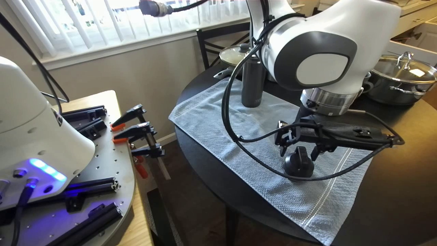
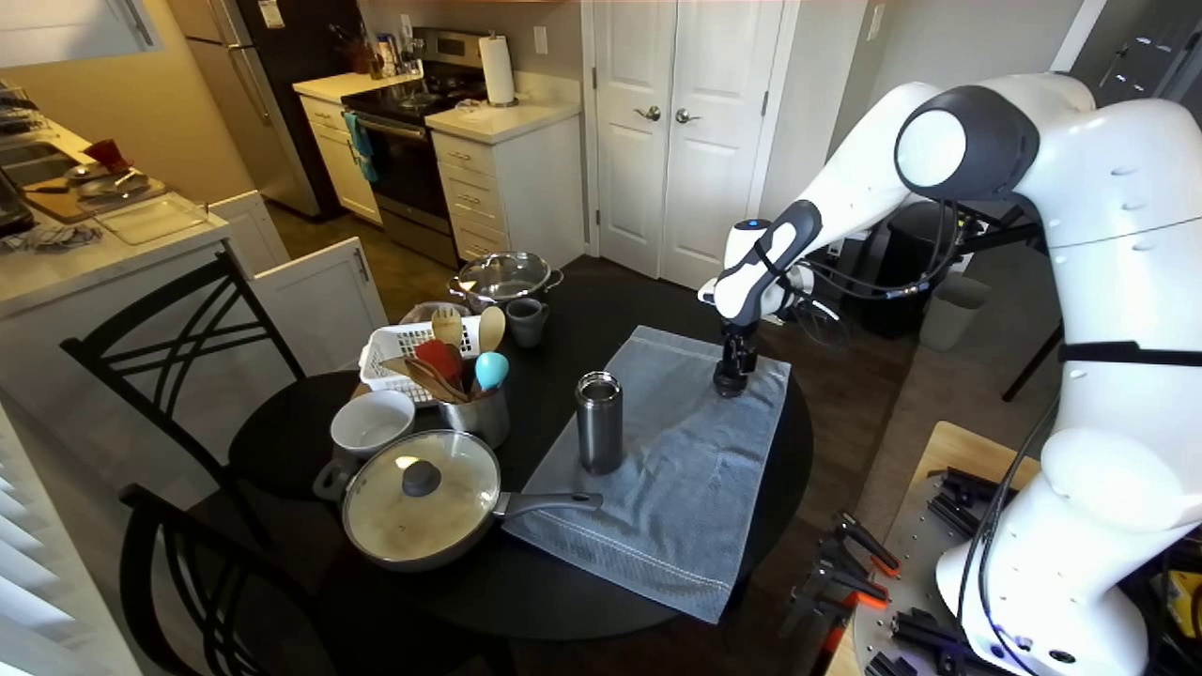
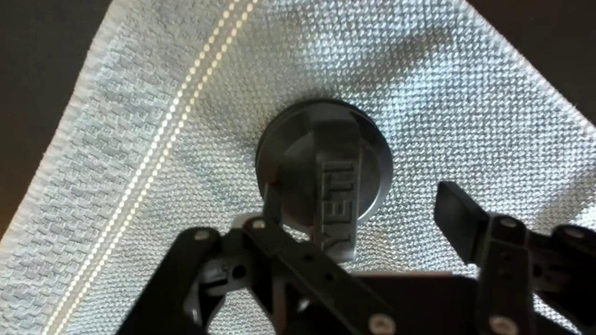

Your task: Place the lid on the flask

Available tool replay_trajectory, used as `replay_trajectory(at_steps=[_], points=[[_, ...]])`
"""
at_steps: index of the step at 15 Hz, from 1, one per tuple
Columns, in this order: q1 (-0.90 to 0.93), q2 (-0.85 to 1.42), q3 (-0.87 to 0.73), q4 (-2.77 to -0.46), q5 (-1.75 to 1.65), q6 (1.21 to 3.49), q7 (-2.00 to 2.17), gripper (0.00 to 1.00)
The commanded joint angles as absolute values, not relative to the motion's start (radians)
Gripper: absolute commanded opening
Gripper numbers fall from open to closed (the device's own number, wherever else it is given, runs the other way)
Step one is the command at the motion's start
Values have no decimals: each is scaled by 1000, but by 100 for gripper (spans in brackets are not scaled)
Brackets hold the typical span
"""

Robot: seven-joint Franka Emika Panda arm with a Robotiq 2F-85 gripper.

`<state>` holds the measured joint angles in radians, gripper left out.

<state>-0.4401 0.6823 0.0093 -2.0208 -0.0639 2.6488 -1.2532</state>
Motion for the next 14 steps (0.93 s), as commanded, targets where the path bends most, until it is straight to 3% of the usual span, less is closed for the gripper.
replay_trajectory(at_steps=[1,8,14], points=[[-437,685,8,-2016,-73,2653,-1287,53],[-435,681,-6,-2020,-81,2650,-1289,8],[-385,648,-41,-2014,-91,2635,-1219,9]])
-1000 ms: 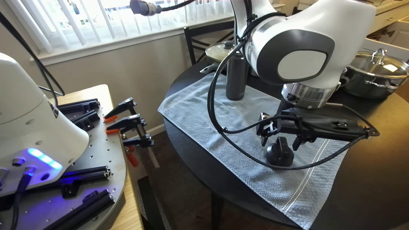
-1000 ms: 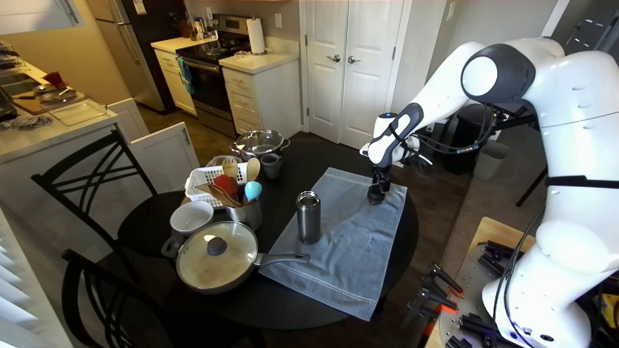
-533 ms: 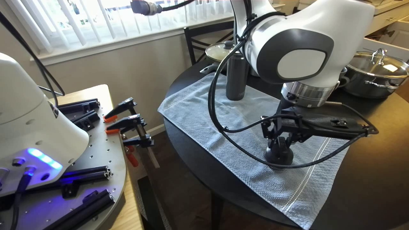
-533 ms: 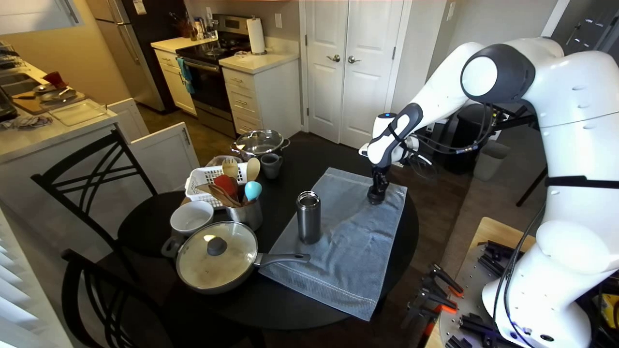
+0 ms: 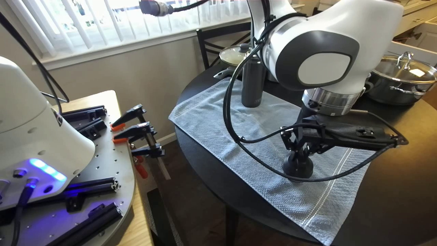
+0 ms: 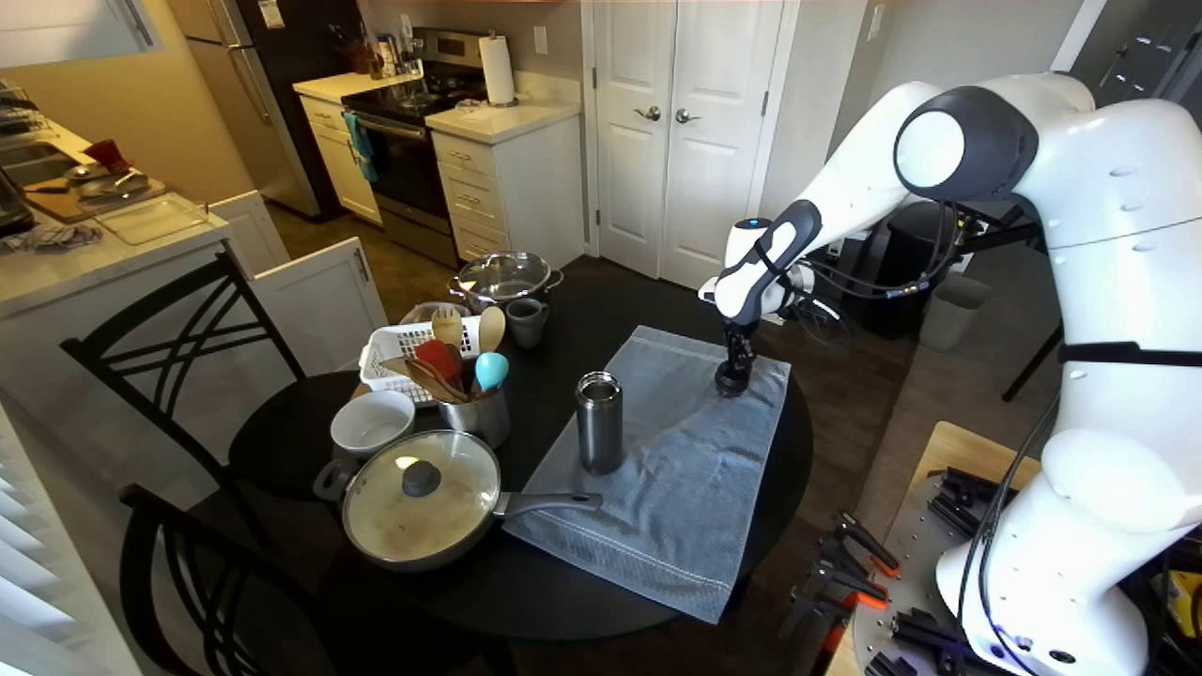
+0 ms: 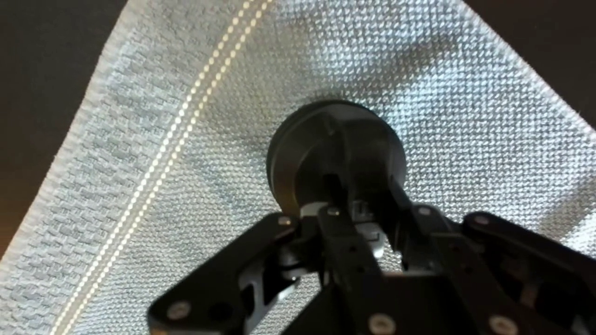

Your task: Place the lid on the flask

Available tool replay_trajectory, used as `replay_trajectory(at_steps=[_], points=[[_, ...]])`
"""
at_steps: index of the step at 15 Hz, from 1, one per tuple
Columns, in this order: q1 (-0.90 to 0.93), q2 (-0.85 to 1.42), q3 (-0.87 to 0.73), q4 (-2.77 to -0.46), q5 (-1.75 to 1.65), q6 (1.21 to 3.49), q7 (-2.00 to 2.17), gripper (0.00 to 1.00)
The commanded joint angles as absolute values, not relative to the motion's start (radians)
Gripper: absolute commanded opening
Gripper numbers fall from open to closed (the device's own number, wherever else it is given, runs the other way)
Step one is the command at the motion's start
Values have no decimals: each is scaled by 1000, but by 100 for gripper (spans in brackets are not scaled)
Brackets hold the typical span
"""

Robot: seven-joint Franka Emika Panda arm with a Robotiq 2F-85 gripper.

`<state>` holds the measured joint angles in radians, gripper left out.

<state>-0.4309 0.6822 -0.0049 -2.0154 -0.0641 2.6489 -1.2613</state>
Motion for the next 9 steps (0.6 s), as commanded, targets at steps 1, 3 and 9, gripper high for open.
replay_trajectory(at_steps=[1,3,9], points=[[-367,638,-52,-2007,-93,2625,-1197,9],[-331,612,-65,-1981,-87,2589,-1143,9],[-198,587,-107,-1813,-99,2302,-801,9]])
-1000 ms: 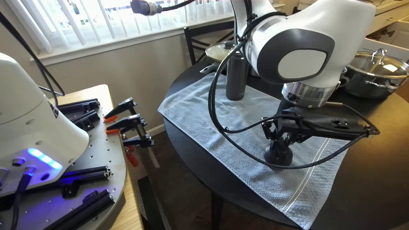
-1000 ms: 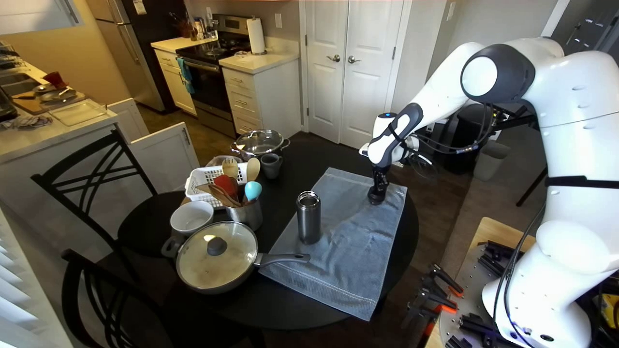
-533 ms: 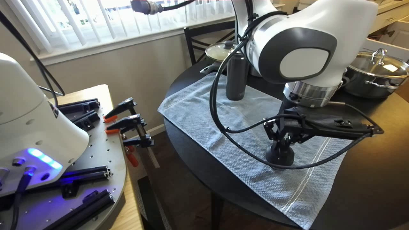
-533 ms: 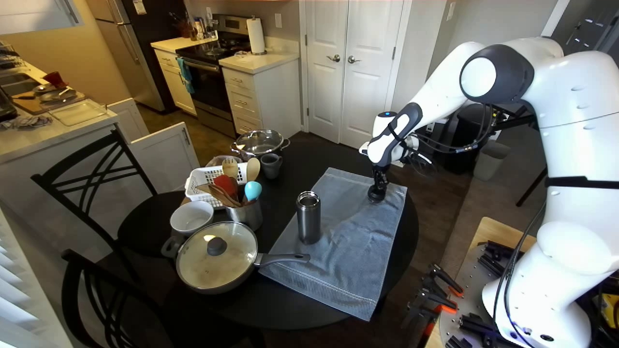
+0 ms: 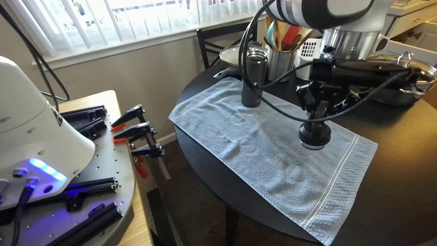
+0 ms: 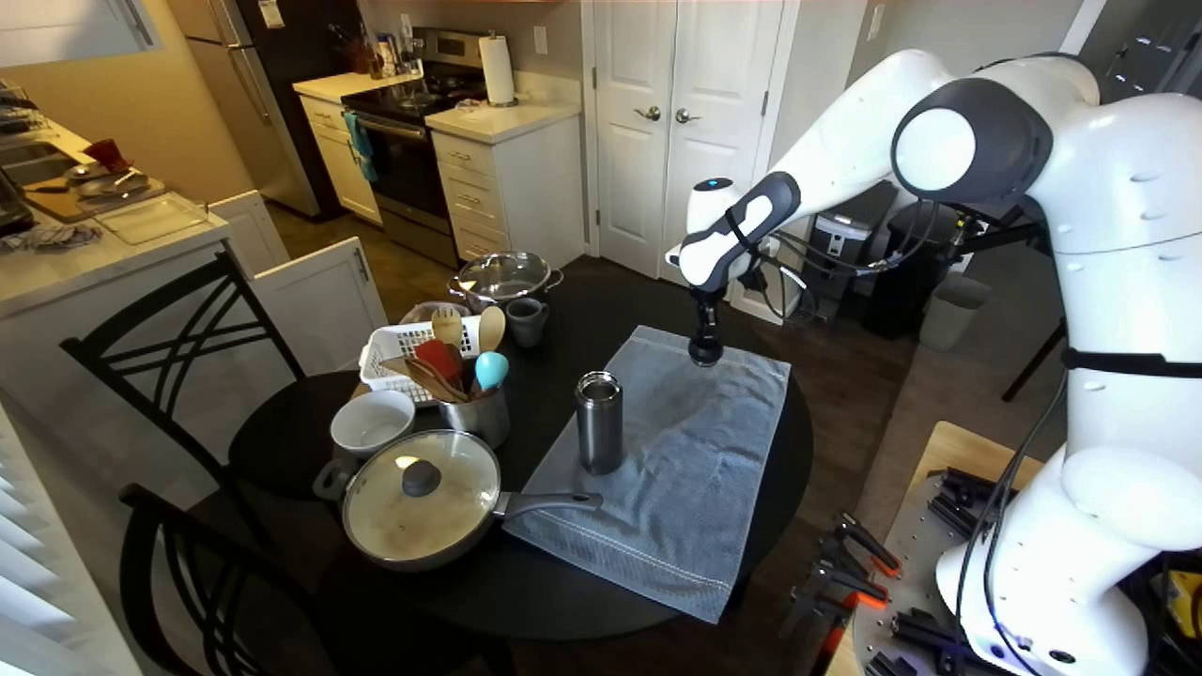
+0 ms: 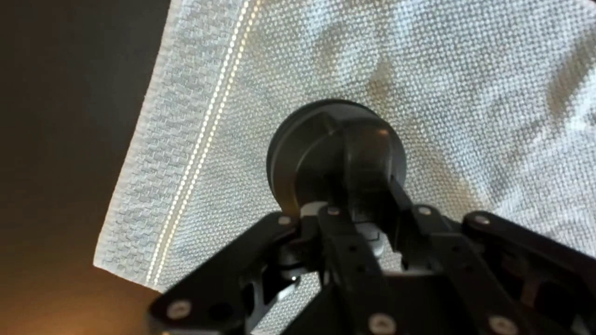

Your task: Place the lid on the flask

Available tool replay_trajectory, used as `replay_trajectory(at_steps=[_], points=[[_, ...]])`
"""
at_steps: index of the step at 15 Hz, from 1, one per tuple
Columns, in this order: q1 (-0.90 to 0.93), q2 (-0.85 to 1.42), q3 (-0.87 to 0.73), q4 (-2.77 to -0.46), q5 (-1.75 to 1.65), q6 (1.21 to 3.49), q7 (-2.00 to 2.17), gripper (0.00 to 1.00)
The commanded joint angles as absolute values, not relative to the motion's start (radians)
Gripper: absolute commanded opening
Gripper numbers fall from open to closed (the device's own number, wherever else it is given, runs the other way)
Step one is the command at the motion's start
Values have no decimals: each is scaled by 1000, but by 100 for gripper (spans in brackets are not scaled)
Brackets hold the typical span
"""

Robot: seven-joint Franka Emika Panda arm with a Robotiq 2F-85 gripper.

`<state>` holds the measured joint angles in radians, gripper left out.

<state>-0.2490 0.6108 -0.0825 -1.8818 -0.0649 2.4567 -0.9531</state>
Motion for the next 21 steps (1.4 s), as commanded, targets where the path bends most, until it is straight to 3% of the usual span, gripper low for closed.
replay_trajectory(at_steps=[1,6,11,21], points=[[-183,590,-114,-1768,-106,2235,-744,9],[-193,573,-61,-1533,-63,1945,-682,9],[-184,586,14,-1372,25,1804,-695,9],[-124,542,114,-1417,95,1889,-738,9]])
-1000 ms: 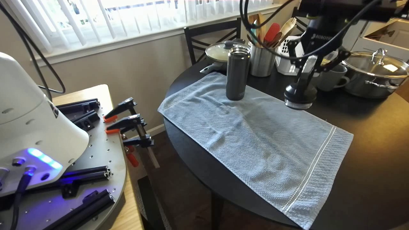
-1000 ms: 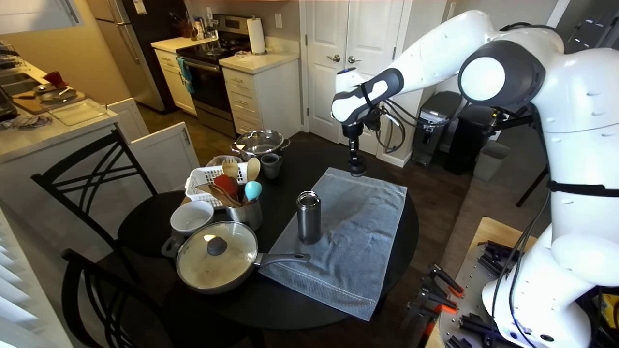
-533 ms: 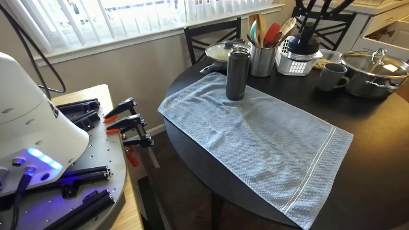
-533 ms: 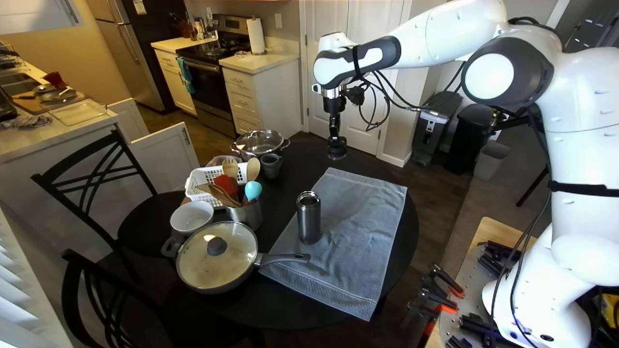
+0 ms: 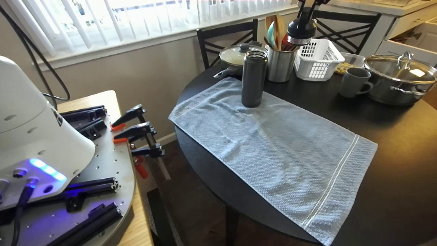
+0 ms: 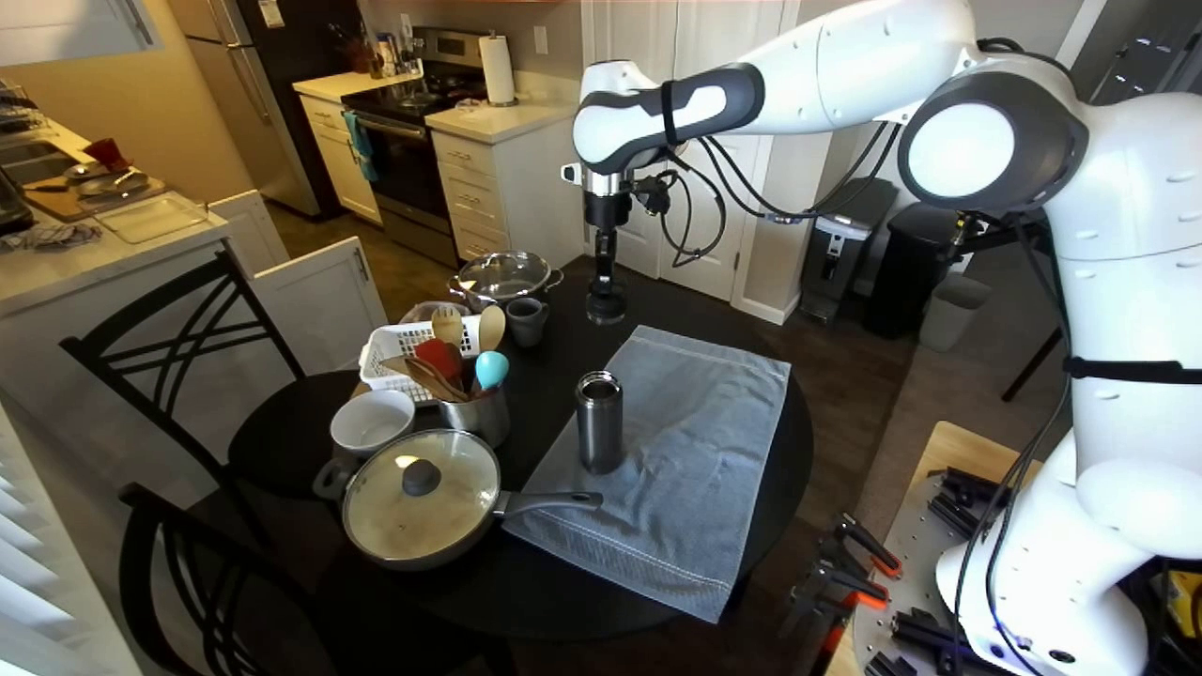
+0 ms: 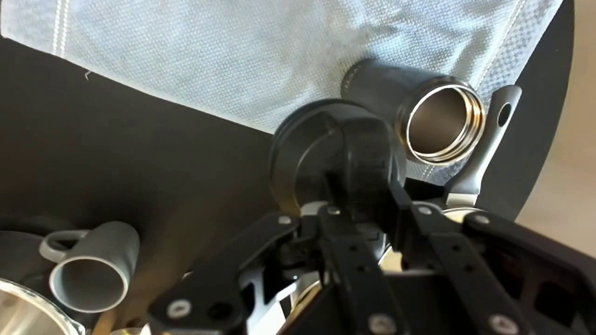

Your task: Place the lid on the flask

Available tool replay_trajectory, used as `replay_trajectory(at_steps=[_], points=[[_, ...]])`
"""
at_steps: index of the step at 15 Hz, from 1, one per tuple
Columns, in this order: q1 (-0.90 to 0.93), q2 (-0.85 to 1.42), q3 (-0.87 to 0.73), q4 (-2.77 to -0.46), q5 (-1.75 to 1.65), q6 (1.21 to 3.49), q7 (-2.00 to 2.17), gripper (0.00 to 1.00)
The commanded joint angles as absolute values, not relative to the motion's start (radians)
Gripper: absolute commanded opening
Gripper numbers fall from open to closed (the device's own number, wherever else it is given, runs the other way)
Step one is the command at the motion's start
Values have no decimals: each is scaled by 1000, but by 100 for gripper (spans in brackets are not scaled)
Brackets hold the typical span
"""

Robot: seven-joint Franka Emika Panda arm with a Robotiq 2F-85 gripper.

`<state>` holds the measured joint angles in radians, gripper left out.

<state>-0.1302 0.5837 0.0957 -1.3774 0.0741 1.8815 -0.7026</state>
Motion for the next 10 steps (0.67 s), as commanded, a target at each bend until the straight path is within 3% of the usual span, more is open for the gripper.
replay_trajectory(at_steps=[1,10], points=[[-121,537,120,-1419,98,1886,-745,9],[-101,512,164,-1483,112,1869,-834,9]])
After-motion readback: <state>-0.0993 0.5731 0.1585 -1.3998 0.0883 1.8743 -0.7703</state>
